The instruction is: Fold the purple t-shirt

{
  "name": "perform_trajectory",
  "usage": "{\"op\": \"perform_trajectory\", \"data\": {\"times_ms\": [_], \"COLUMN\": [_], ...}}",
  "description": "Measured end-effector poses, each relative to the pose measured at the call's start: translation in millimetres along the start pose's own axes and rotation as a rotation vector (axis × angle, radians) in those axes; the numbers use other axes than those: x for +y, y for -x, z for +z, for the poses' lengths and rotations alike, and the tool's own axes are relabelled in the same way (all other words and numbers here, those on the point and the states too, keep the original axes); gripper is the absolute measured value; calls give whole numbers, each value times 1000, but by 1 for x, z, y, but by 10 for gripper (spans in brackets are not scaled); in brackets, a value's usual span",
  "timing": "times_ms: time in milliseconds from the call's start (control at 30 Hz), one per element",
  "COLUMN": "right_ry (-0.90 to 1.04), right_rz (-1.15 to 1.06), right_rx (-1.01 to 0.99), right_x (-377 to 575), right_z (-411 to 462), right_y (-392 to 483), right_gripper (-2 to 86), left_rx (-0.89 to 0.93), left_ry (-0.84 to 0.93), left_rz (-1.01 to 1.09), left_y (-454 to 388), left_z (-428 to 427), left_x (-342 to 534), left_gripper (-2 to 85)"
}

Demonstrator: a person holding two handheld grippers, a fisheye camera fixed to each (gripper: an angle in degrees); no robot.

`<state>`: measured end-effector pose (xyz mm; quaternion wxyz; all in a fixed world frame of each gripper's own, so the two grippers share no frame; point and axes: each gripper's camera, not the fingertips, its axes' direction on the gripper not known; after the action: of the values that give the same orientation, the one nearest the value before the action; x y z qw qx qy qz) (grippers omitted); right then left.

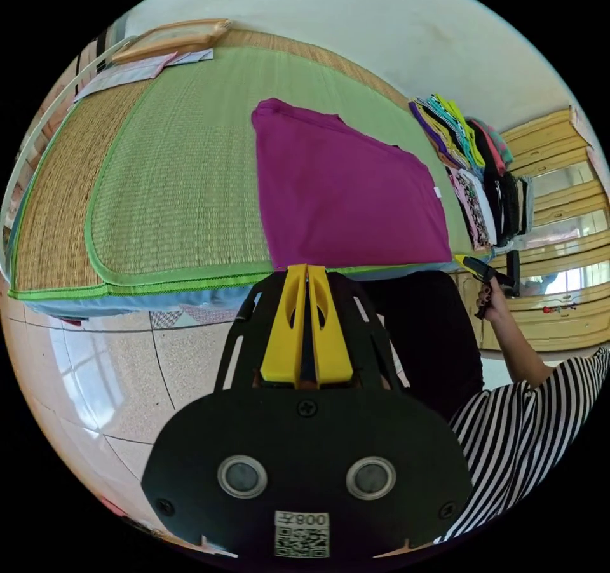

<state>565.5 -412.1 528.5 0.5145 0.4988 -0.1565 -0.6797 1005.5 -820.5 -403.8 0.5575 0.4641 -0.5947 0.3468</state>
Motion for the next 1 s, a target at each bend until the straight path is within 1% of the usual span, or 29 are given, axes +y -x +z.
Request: {"op": "perform_trajectory", "data": {"times_ms": [133,300,400,500,767,933,1000], "right_ry": [26,34,37,36,25,-15,-26], "right_rz": [10,30,31,25,49,39,23], "right_rx": [-51,-108,-169,-178,-256,-335,-363], "right_x": [5,6,9,11,5,6,5], "right_z": [8,15,13,13,24,14,8], "right_y": [-19,-38,-47,-54,-75,-87,-87], "right_gripper": [57,66,63,60,36,25,23], "left_rx": [89,170,170,178,207,181,150], "left_ry": [8,75,115,139,197,213,213], "left_rz": [58,219,325,418,534,612,676], "left_y": [-32,-102,-146,-187,-272,-323,-354], "left_z": [14,46,63,78,115,133,143], "left_x": [-2,-18,-29,-37,-50,-57,-61], "left_gripper": [19,32,36,39,44,60,70]}}
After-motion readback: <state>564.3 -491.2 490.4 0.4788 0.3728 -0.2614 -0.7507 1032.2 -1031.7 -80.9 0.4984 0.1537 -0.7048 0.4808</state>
